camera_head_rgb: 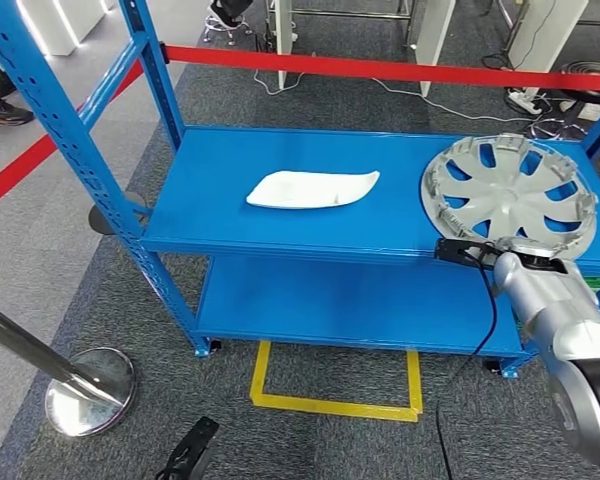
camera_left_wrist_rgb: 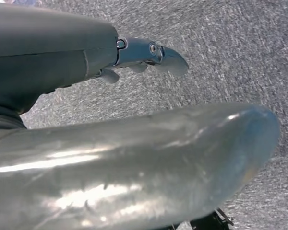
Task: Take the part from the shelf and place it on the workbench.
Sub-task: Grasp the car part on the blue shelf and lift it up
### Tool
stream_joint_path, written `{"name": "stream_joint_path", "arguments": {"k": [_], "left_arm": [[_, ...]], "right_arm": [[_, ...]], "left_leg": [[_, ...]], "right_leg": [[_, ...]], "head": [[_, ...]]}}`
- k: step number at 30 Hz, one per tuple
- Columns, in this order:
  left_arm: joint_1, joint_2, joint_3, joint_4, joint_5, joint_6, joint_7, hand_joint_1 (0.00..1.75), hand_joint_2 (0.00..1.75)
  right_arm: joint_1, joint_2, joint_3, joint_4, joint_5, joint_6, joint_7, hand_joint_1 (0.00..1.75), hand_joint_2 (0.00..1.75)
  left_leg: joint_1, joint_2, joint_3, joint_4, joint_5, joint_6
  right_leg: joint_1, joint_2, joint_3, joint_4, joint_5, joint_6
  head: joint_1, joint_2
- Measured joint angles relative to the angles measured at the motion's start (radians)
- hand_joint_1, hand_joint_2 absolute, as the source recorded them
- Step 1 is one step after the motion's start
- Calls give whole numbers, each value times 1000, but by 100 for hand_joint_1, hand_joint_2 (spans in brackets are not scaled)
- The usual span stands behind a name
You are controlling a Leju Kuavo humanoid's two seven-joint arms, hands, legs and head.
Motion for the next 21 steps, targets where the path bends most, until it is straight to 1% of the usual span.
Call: {"name": "stream_joint_path", "arguments": {"k": [5, 6, 10, 15, 21], "left_arm": [[1, -1, 1, 0, -1, 2, -2, 0, 0], [2, -1, 1, 0, -1, 2, -3, 0, 0], [5, 1, 2, 0, 3, 6, -4, 0, 0], [11, 5, 11, 0, 17, 18, -18, 0, 0], [14, 9, 14, 0, 19, 22, -21, 0, 0]], "right_arm": [[20, -14, -16, 0, 11, -33, -61, 175, 175], [21, -15, -17, 0, 13, -39, -70, 175, 175], [22, -19, -18, -1, 22, -63, -98, 175, 175], [25, -17, -16, -1, 39, -130, -194, 175, 175], [25, -8, -15, -2, 36, -140, -209, 175, 175]], "left_leg": [[2, 0, 20, 0, -9, 2], [2, 0, 21, 0, -10, 3], [2, 0, 23, 0, -11, 4], [2, 2, 23, 0, -12, 4], [2, 2, 23, 0, -13, 4]], "right_leg": [[2, 1, 18, -7, -8, -2], [2, 1, 21, -8, -8, -1], [2, 1, 28, -10, -6, 3], [2, 4, 31, -10, -5, 5], [2, 4, 30, -10, -5, 4]], "head": [[0, 0], [0, 0], [0, 0], [0, 0], [0, 0]]}}
